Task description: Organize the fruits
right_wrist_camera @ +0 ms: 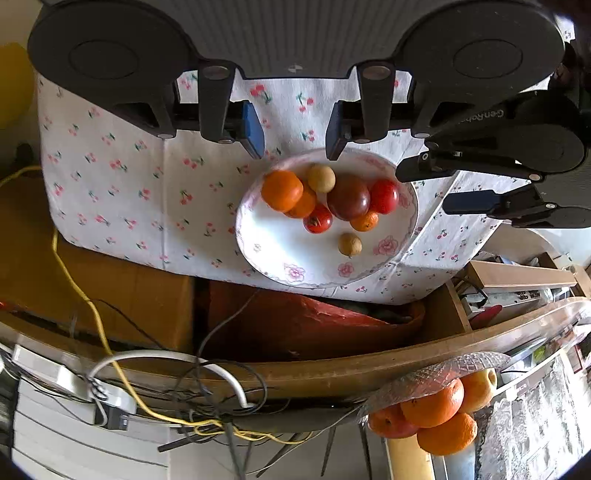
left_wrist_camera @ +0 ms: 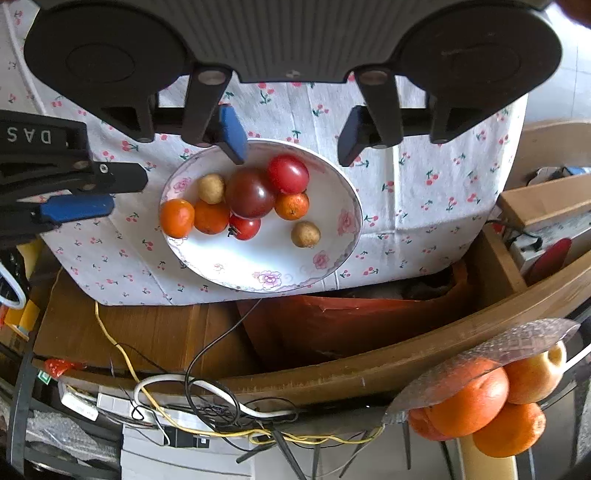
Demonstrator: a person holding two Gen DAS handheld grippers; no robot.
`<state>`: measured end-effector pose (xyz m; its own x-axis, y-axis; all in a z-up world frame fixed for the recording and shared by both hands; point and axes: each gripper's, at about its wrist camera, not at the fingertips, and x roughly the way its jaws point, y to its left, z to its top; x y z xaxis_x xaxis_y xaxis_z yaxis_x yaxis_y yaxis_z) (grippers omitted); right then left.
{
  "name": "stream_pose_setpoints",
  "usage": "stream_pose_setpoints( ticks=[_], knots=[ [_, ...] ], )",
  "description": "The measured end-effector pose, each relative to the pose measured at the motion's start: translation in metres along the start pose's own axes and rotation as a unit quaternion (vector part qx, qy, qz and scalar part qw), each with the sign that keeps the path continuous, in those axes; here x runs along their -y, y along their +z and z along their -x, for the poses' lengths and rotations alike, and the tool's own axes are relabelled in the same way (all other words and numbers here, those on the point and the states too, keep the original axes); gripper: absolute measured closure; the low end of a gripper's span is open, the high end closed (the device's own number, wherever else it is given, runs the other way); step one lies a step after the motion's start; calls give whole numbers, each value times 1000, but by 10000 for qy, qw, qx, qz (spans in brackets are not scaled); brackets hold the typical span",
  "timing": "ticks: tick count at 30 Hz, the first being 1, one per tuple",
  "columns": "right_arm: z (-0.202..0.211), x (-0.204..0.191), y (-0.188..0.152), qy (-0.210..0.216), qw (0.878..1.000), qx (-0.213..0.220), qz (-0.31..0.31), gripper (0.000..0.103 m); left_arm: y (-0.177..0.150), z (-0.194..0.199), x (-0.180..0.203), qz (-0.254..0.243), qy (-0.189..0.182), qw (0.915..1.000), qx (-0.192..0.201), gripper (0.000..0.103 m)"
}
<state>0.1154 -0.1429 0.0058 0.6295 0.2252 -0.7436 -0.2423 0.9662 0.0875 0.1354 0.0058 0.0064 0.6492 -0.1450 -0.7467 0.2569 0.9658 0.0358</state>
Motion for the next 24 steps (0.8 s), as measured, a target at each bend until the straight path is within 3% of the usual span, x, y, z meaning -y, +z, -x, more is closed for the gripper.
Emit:
stream_pose_setpoints(
  ticks=[18, 24],
  knots=[
    [37, -7, -35, -40, 9994, 13, -346, 67, -26, 41, 18, 31, 528, 9982, 289, 1],
    [50, -11, -44, -58, 9990, 58, -448, 67, -34, 53, 20, 222, 447, 9981, 367, 0]
  ],
)
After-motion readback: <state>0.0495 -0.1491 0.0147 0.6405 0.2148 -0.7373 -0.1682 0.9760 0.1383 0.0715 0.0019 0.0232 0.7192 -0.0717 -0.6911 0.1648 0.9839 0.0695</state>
